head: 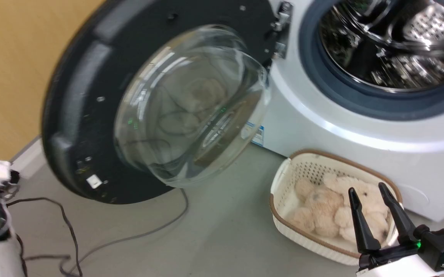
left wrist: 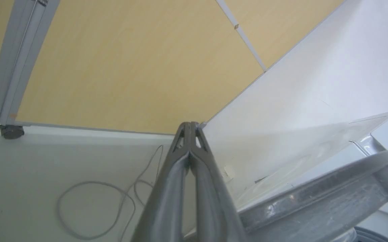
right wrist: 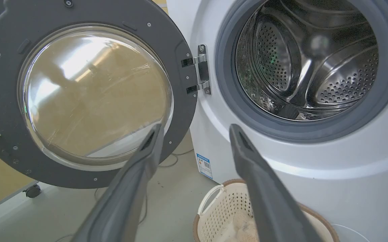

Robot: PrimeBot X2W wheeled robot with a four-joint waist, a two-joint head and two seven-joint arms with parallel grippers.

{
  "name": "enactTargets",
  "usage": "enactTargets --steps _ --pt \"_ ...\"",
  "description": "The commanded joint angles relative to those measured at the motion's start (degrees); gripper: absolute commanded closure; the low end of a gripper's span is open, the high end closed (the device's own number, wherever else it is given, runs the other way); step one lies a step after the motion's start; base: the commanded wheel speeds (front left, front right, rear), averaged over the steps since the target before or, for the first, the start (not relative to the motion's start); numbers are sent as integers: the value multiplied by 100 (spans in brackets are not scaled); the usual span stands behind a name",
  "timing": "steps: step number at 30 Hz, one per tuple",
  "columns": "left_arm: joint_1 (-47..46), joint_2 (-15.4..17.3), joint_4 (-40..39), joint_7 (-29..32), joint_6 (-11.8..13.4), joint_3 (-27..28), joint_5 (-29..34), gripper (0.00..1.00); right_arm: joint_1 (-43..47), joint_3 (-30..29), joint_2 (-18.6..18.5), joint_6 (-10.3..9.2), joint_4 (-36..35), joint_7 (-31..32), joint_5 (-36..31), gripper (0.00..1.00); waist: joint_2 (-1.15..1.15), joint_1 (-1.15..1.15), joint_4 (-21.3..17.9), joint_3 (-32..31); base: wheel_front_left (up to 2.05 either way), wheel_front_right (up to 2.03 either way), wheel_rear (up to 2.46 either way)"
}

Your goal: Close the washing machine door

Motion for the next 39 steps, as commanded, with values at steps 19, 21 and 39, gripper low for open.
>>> enactTargets --steps 19,21,39 --pt "-267 219 1116 3412 -28 260 -2146 100 -162 -42 -8 5 -26 -23 -28 0 0 0 -410 126 0 0 0" --pt "-99 180 963 3698 -119 181 -2246 100 -135 -68 24 5 -23 -23 -26 0 0 0 -425 61 0 0 0" --pt "1851 -887 -1538 5565 -38 -1131 -3109 100 84 -241 280 5 32 -23 -6 0 0 0 -1034 -437 0 0 0"
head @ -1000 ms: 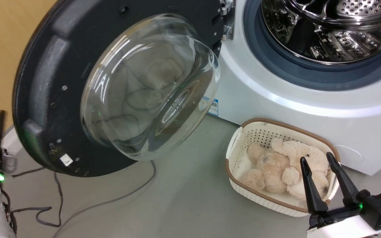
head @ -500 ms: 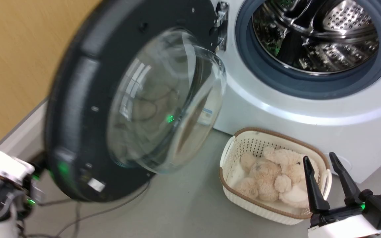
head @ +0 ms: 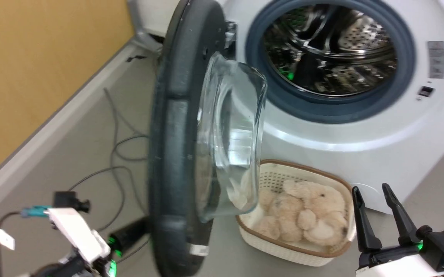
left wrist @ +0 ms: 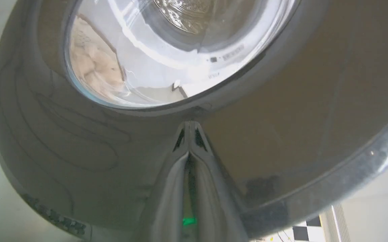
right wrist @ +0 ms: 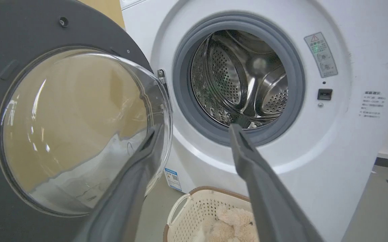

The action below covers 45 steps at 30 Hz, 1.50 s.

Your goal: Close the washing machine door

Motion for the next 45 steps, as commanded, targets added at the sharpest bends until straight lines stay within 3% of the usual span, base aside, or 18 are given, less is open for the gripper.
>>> enactTargets --steps 1,9,20,30,38,45 --pt "111 -64 -87 23 27 -112 -83 100 82 -8 27 5 4 -23 20 0 0 0 -174 -34 0 0 0" --pt "453 -136 -292 -593 202 -1086 -770 100 59 40 17 5 11 -23 -15 0 0 0 -948 29 0 0 0" --pt "66 -138 635 -2498 -210 -2201 -1284 100 -97 83 -37 5 -11 -23 16 0 0 0 -2410 365 0 0 0" --pt "-968 -139 1327 -4055 -495 -2488 -1763 100 -200 77 16 5 -44 -23 70 0 0 0 -3516 763 0 0 0" --pt "-2133 -139 2149 -5168 -583 -2578 -1752 100 -269 130 78 5 -43 -23 103 0 0 0 -3981 947 0 0 0" --pt "-2703 -139 2802 -5601 -671 -2782 -1773 100 -263 135 113 5 -25 -23 94 0 0 0 -3969 899 0 0 0"
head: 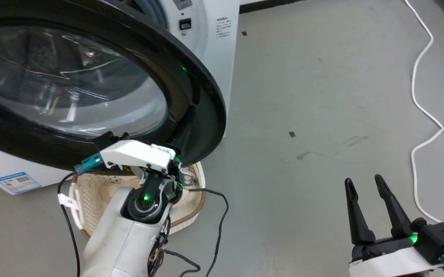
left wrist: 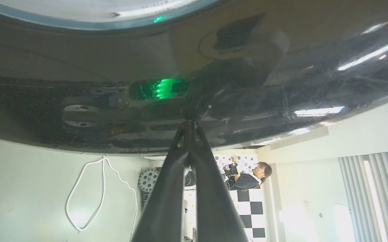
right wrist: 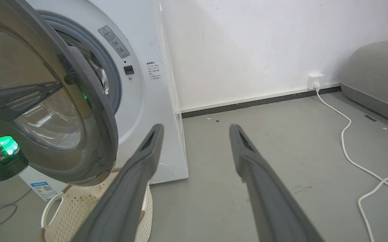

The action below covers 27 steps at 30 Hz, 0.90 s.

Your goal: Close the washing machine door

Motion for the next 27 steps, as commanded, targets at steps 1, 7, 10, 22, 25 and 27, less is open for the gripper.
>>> enactTargets --steps 1,7,10,22,25,27 --pt "-40 14 74 -29 -51 -63 -16 100 -71 -1 36 5 -4 -19 39 0 0 0 74 -48 0 0 0" --pt "275 49 -113 233 -90 -545 273 100 5 -70 37 5 -38 -20 5 0 0 0 475 -239 0 0 0" --pt "626 237 -556 240 -92 -787 591 100 45 -72 8 5 -64 -20 21 0 0 0 729 -361 0 0 0" --pt "1596 1886 -1538 -1504 155 -1685 3873 100 246 -138 -134 5 -87 -20 54 0 0 0 1663 -802 0 0 0" --pt "1782 2076 -1730 -1744 479 -1464 4571 100 312 -140 -143 5 -84 -20 40 0 0 0 1841 -878 0 0 0" --pt "1929 2155 -1936 -1778 746 -1264 5143 100 358 -169 -150 5 -71 -20 21 0 0 0 1950 -916 0 0 0"
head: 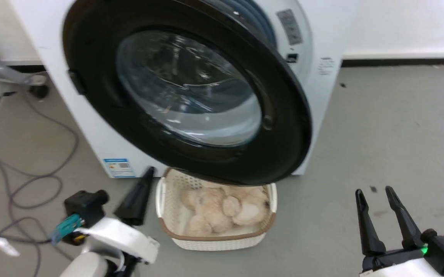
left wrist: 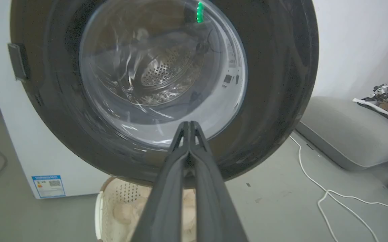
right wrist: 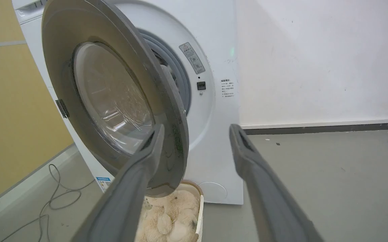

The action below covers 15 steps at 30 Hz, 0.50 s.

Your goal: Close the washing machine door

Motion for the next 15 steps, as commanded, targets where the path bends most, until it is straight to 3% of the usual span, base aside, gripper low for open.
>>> enactTargets --steps 1,4,8,9,10,15 --pt "211 8 -253 -34 231 269 510 100 98 -44 -27 5 0 -18 -15 0 0 0 209 -114 0 0 0" --pt "670 -270 -758 -37 493 898 1180 100 124 -62 -16 5 -4 -18 -21 0 0 0 313 -143 0 0 0" --pt "1342 -699 -1066 -39 630 1441 1923 100 152 -37 -5 5 9 -18 -30 0 0 0 384 -181 0 0 0" --pt "1475 -791 -1059 -39 650 1528 2074 58 159 -28 -8 5 21 -18 -22 0 0 0 399 -187 0 0 0" --pt "1584 -893 -1043 -39 677 1620 2210 0 170 -18 -11 5 43 -18 -9 0 0 0 416 -193 0 0 0" --pt "1912 -1330 -971 -39 472 1887 2666 0 208 47 -43 5 163 -18 24 0 0 0 490 -200 0 0 0"
